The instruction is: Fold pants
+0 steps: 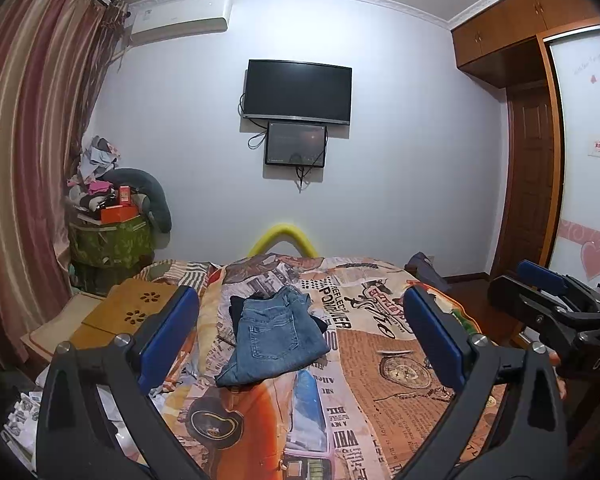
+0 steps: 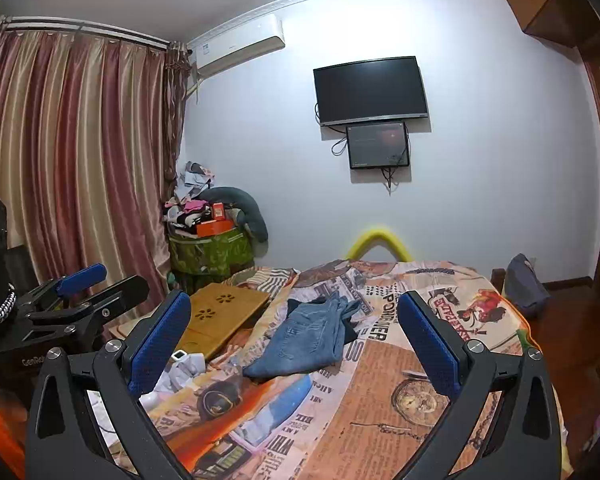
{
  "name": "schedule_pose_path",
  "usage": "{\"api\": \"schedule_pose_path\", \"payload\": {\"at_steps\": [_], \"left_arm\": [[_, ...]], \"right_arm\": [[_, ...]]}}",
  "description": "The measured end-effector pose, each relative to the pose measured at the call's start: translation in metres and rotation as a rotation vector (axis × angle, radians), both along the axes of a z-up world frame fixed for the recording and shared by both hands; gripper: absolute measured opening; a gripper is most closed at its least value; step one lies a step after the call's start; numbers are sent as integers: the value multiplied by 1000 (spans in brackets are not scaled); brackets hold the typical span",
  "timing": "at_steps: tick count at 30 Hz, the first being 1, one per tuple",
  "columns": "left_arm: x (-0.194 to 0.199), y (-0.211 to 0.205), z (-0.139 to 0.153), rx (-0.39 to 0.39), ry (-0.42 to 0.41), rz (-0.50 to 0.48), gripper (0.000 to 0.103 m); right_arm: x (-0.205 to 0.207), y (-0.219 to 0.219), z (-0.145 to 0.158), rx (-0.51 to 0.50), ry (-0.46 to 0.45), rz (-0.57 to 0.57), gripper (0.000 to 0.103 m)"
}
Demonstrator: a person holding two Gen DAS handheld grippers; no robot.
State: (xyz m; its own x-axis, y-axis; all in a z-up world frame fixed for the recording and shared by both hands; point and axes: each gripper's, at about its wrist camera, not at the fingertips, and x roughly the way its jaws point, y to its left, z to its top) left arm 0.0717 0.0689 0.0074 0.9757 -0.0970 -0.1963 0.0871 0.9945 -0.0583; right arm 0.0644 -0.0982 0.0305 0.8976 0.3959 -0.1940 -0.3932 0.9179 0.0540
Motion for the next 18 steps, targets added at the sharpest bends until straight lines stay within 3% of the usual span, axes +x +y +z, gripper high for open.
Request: {"api": "schedule_pose_path", "payload": {"at_steps": [18], "left_arm": [[4, 2, 0, -18, 27, -16, 103]], "right_arm": [[1, 1, 0, 4, 9, -1, 102]]}}
